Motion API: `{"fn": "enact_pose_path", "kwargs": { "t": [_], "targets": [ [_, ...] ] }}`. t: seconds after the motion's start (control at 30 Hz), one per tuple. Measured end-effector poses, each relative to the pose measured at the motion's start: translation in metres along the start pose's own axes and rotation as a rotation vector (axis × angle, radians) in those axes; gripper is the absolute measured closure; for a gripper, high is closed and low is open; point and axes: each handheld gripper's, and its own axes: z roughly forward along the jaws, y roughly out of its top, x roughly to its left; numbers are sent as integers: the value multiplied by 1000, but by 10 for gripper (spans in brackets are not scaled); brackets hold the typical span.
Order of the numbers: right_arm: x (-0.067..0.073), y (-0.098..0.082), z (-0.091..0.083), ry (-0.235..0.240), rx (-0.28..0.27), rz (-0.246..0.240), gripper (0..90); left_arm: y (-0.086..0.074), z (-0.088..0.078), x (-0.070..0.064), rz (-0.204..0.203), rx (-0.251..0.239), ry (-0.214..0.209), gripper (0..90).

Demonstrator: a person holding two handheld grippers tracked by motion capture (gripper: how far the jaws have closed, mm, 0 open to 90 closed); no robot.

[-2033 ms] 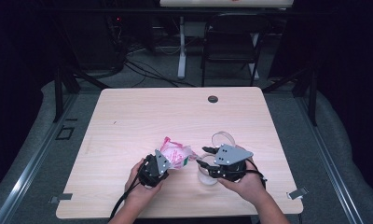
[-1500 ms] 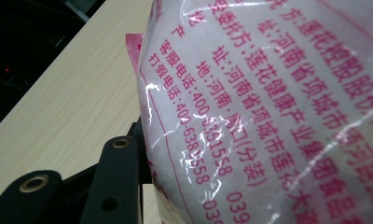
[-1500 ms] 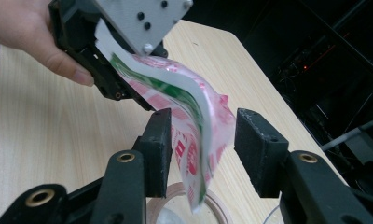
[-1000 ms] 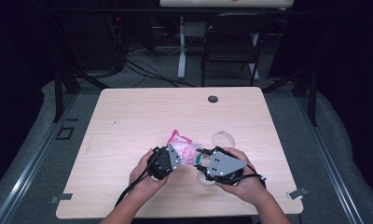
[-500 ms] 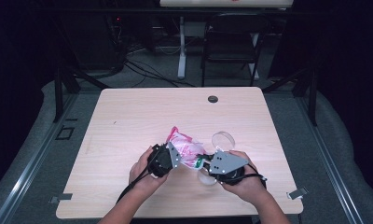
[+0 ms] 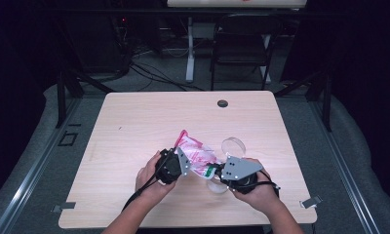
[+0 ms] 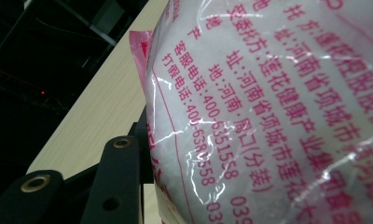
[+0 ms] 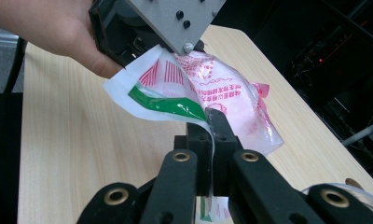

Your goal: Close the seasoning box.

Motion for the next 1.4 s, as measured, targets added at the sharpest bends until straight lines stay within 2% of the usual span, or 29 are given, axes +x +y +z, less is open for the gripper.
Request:
{"fn": "enact_pose_path", "kwargs": {
  "t": [0.23,0.67,0.73,1.03,1.4],
  "targets": [
    [-2,-2,-3,11,-13,37,900,2,-2,-2,31,-8,24,579],
    [-3,-6,-6,11,-28,62,900,5,-3,-6,89,-35,86,580],
    [-3,-7,-7,12,-33,69,900,6,-4,-6,117,-25,95,580],
    [-6,-9,-10,8,-36,86,900,10,-5,-9,157,-33,131,582],
    [-9,-13,-10,-4,-28,95,900,10,-6,-12,205,-18,149,584]
  ]
}}
